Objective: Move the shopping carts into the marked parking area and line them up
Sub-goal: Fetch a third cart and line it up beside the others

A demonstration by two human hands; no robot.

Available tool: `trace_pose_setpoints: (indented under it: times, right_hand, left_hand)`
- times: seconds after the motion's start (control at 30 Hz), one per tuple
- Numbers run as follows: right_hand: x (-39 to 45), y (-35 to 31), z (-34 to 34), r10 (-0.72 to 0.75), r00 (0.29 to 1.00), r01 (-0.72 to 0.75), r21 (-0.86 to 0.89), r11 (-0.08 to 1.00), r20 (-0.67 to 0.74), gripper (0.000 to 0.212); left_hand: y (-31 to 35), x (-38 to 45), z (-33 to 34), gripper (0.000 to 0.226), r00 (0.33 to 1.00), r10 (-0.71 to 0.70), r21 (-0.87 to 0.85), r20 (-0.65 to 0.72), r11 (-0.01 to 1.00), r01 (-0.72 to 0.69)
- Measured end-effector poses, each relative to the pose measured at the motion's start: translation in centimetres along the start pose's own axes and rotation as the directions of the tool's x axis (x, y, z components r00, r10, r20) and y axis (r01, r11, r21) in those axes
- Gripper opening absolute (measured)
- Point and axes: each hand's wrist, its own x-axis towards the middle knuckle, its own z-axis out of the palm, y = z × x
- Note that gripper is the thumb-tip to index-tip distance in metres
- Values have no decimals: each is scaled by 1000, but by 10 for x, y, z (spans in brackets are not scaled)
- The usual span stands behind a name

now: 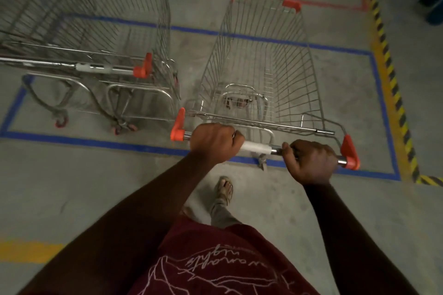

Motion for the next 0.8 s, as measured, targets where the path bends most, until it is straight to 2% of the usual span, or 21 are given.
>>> trace_pose_setpoints:
  times: [0.07, 0.4, 0.6, 0.8]
  right_hand:
    - [13, -2, 5, -15, 1000, 15, 2, 1000, -5, 46]
    - [84, 4, 31, -84, 996, 84, 36, 996, 3, 45]
    - [128, 8, 45, -95, 996, 95, 31, 995, -2, 44]
    - [150, 3, 54, -94, 996, 94, 25, 995, -7, 44]
  left_hand:
    - [-8, 14, 2, 38, 999, -27, 3, 38, 1000, 27]
    - [-31, 74, 17, 40, 998, -52, 54, -40, 997, 54]
    - [-42, 113, 12, 45, 1000, -12, 53, 18, 999, 11]
    - [-54, 132, 11, 50, 998, -31, -3, 57, 1000, 31]
